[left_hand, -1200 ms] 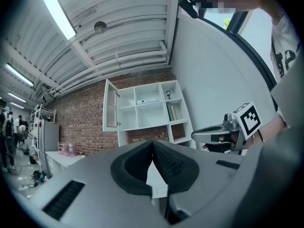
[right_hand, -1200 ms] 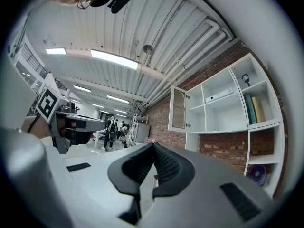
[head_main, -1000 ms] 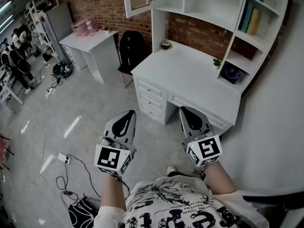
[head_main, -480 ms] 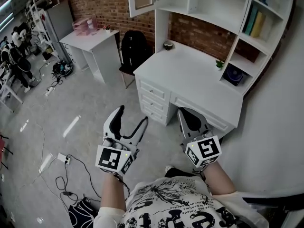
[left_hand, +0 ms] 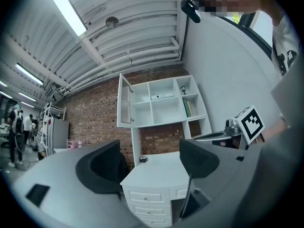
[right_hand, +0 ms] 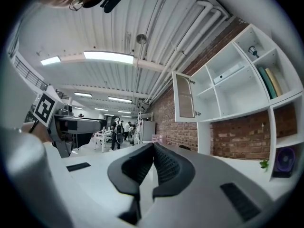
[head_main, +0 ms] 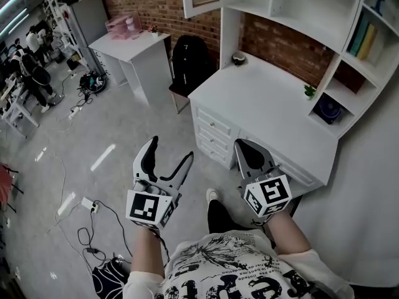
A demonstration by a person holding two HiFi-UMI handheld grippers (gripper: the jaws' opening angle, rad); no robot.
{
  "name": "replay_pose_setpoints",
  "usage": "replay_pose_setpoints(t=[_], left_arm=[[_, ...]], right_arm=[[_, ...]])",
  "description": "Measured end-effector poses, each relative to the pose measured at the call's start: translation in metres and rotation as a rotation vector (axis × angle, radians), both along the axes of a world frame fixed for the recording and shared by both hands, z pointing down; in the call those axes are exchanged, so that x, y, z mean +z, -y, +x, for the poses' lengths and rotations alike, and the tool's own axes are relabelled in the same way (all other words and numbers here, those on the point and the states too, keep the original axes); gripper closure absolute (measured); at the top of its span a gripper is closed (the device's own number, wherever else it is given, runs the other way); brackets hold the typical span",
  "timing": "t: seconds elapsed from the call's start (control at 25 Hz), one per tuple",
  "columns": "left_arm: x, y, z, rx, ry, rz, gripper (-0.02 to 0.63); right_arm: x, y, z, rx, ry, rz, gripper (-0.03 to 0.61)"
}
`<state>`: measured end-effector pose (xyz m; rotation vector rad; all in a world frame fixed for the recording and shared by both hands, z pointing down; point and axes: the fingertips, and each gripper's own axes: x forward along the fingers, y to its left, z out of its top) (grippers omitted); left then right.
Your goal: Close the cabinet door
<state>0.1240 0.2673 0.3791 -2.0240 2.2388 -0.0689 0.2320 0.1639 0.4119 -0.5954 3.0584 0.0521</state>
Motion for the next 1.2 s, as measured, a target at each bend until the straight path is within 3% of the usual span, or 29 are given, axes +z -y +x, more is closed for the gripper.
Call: replay_pose_setpoints(t=[0.24,0.36,0.64,0.96,1.2], left_arm=[[-0.003,0.087,-0.083,-0.054,0.013,-0.052,0.239],[-0.02,0.139,-0.14,-0.046,-0.007,0.0,0.239],[-0.036,0.261,-0.251,-0.044,0.016,0.007,0.239],[-0.042,0.356,-0.33,0.048,0.008,0.039,0.239],[-0.06,0.42,-0.389,0.179,0.025,0.084,0.241]], right_arm=[[-0.012,0.095,-0.094,-0.017,0.018,0.026,0.563],[-0.029,0.147,-0.154,-0.034,0.006,0.046,0.563],[-0.055,0.271,-0.263,-0.024,0.039,0.099,0.563],[-0.069,0.352,-0.343,-0.019,0.024,0.142,0.563],[-0.077,0.398,-0.393,0.077,0.013,0.17,0.563]])
